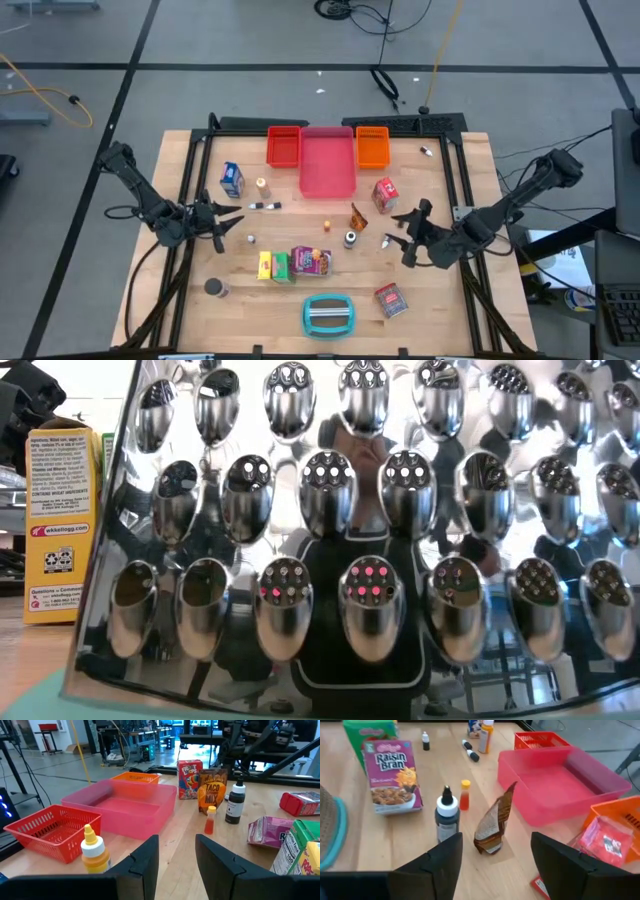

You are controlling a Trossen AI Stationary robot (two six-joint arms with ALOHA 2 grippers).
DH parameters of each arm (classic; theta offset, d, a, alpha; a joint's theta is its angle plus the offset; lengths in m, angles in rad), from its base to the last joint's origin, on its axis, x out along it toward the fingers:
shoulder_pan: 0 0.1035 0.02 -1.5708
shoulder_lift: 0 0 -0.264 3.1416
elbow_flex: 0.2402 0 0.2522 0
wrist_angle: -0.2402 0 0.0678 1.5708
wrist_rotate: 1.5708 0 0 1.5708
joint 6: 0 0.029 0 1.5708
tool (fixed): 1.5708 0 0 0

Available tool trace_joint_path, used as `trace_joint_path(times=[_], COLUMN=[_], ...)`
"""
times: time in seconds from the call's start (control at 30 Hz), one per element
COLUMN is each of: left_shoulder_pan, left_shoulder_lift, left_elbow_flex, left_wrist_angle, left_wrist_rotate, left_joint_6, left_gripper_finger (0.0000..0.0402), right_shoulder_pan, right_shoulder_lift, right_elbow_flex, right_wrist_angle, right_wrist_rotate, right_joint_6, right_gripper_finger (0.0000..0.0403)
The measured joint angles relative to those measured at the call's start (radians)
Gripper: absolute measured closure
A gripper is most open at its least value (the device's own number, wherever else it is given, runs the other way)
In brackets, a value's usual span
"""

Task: Pick & Place Kitchen Items
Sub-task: Put the red cereal box into the pink bin

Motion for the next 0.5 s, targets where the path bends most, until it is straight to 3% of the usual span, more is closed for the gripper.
trace_joint_path(times=[0.5], left_shoulder_pan=[0.0], left_shoulder_lift=[0.0], left_elbow_flex=[0.0], left_wrist_angle=[0.0], left_wrist_rotate=[0.0], left_joint_6=[0.002], left_gripper_finger=[0.0272], right_shoulder_pan=[-0.113], right_shoulder_lift=[0.0], right_elbow_flex=[-0.09], right_wrist_angle=[-0.001], right_wrist_rotate=[0.001], right_joint_6=[0.122], right_gripper_finger=[0.0148])
